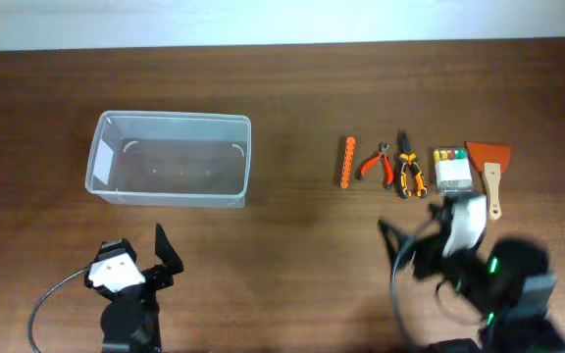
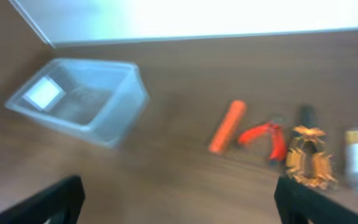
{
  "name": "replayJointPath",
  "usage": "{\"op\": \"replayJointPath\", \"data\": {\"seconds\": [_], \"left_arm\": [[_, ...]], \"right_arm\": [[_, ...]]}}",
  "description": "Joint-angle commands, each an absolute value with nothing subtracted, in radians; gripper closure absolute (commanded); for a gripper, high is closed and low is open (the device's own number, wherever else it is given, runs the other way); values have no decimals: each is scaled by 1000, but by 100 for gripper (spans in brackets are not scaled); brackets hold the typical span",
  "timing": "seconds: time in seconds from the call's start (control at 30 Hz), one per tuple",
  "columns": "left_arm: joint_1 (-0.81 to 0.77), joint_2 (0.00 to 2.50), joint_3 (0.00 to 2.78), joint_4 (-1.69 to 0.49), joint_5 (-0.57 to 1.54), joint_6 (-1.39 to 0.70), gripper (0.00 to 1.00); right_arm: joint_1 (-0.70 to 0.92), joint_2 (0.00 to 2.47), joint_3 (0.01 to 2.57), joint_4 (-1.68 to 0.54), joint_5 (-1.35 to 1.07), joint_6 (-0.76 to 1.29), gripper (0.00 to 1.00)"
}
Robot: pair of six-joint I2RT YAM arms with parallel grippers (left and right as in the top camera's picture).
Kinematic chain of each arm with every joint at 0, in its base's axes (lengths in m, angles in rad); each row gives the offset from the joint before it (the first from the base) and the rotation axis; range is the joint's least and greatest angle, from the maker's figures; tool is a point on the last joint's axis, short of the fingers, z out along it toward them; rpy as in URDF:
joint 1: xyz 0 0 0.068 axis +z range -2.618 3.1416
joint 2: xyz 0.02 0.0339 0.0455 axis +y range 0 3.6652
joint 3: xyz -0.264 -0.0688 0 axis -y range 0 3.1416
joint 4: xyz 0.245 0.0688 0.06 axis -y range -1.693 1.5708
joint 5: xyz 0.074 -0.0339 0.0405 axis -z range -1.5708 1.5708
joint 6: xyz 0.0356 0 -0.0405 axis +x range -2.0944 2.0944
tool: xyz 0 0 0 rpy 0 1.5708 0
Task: Pack container
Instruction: 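Move the right gripper over the clear container's right rim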
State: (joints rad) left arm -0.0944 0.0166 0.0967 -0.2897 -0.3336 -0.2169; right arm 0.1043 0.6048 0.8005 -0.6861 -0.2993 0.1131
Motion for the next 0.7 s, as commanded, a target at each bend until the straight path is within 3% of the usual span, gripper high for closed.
{"op": "replayJointPath", "data": {"seconds": [0.0,0.1,0.2,0.27,0.3,0.33,0.37,0.4,0.53,0.67], "left_arm": [[-98,12,93,-292,-337,-208,1],[-98,12,93,-292,-337,-208,1],[-98,12,93,-292,-337,-208,1],[-98,12,93,-292,-337,-208,1],[-98,12,93,-292,-337,-208,1],[-98,12,93,-292,-337,-208,1],[-98,12,93,-292,-337,-208,1],[-98,12,93,-292,-337,-208,1],[-98,12,93,-292,-337,-208,1],[-98,12,93,-292,-337,-208,1]], "right_arm": [[108,966,1212,-888,-113,2,1],[134,1285,1586,-1099,-198,31,2],[139,1503,1797,-1196,-338,53,2],[162,1636,1884,-1172,-365,62,29],[190,1691,1914,-1162,-347,84,36],[223,1728,1933,-1151,-317,118,36],[270,1767,1945,-1135,-265,175,21],[321,1798,1949,-1114,-220,207,14],[529,1905,1949,-1044,-5,363,12],[683,2021,1949,-966,28,427,11]]}}
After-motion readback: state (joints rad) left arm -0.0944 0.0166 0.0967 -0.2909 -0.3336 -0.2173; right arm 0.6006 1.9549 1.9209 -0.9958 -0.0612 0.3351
